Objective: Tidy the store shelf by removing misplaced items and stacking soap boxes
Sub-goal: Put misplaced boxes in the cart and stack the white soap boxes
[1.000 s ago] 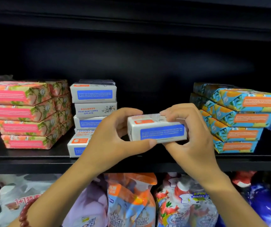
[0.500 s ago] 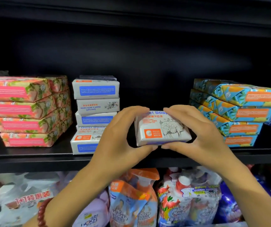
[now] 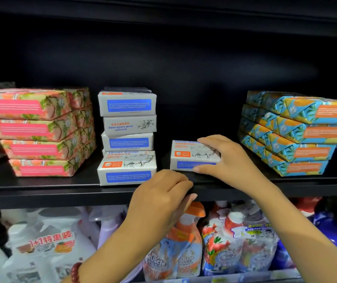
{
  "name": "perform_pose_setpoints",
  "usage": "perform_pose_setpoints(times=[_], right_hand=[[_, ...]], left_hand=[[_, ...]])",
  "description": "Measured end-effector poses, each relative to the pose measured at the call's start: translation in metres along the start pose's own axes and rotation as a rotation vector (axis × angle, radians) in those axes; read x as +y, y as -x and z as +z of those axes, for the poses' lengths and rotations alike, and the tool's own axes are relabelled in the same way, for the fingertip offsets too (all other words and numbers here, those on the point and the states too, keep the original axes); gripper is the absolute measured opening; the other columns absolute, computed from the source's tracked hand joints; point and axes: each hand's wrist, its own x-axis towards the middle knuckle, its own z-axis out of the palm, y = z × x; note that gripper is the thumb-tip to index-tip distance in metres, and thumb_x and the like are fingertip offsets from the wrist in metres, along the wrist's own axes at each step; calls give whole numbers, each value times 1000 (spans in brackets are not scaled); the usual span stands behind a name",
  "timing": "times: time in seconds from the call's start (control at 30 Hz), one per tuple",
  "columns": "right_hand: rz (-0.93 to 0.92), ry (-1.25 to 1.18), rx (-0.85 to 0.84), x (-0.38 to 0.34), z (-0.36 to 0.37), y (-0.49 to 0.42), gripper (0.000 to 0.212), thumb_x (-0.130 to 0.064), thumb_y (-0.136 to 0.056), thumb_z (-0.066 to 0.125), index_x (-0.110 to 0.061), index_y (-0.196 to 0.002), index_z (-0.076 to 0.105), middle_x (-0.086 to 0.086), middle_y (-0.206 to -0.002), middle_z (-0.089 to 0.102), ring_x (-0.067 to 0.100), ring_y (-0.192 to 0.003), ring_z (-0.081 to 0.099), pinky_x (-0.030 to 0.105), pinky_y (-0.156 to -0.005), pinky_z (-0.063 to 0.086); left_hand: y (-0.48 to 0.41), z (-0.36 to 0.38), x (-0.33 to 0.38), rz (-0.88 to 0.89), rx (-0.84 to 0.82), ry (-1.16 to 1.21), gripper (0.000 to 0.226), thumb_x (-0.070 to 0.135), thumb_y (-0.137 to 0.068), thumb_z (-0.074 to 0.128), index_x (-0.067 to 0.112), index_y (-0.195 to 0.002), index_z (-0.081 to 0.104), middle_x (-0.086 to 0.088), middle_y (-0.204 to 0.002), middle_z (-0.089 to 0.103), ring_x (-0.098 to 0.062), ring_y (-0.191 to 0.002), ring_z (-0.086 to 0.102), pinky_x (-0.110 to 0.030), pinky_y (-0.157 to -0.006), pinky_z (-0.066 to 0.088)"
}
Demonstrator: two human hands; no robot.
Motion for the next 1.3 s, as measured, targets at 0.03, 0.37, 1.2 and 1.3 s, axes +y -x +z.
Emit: perform_pose_setpoints(times=[0.03,0.37,1.2,1.3], right_hand=[[2,-12,-8,-1,1,-1,70,-31,-71,80,-16,-132,50,-8,-123,49,6,-115,43,16,-95,32],[-18,290,-83,-20,19,-27,54,-36,-86,64,-18,-134,48,-1,-134,49,14,-123,40,30,-102,37],[-312,-61,-123,-89,58,-8,54,-45,-76,62,-19,-123,60,-4,-124,58,11,-115,47,24,-96,38],[-276,-52,-116,-84,50,-6,49,-44,-74,62,-20,-117,62,-6,-120,57,9,-111,48,23,-92,39]], left_hand=[[0,0,-1,3,2,7,25,30,-86,59,9,-89,72,-2,-88,69,-22,-79,64,-33,-55,53],[3,1,-2,9,4,23,24,29,-87,60,9,-92,73,-3,-92,69,-20,-85,62,-32,-59,53],[55,-81,-70,-295,174,-159,45,51,-79,67,7,-72,64,1,-73,62,-16,-69,55,-29,-63,43],[54,-81,-72,-322,146,-149,45,54,-79,65,10,-73,65,2,-76,64,-16,-72,58,-28,-65,44]])
